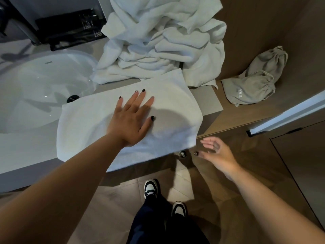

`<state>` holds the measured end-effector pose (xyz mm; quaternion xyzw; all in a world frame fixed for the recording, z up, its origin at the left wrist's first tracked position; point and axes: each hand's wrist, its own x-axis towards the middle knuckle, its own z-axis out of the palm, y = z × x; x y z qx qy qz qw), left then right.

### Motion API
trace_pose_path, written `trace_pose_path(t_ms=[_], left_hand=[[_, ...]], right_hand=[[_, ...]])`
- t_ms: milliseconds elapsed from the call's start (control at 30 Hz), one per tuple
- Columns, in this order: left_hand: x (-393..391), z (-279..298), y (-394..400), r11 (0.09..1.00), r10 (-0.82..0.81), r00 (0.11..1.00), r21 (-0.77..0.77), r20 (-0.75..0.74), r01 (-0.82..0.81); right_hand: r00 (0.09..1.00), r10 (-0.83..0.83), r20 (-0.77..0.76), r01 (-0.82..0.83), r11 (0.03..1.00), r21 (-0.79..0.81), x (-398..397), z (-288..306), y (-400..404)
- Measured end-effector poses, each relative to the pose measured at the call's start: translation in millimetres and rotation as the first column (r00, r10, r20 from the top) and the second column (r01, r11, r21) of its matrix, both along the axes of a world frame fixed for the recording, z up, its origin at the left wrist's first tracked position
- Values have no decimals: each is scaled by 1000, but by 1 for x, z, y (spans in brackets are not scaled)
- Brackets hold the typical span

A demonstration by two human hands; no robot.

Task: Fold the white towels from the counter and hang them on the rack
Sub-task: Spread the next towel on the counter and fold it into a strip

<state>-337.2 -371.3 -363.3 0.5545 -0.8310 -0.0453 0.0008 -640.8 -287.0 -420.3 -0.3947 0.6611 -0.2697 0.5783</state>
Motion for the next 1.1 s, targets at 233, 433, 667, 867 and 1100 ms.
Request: trace_pose_path(t_ms=[233,433,667,867,1100], left_hand=[[0,-1,1,1000,-5,1000,13,-28,5],[3,2,-5,986,166,926,30,-338,-166],[28,0,-18,937,344,906,33,-247,-347],[70,0,-25,950,311,931,60,-193,-305],[119,12,-32,969,245,962,24,-123,-244]], right_hand=[[982,-141,-121,66,873,-483,52,54,-23],[928,-171,-332,-109,726,-678,73,92,-83],[532,231,-814,-723,625,-296,100,104,-175],[372,365,-854,-808,580,-104,97,108,-199],[515,427,-743,-774,605,-189,87,115,-203]])
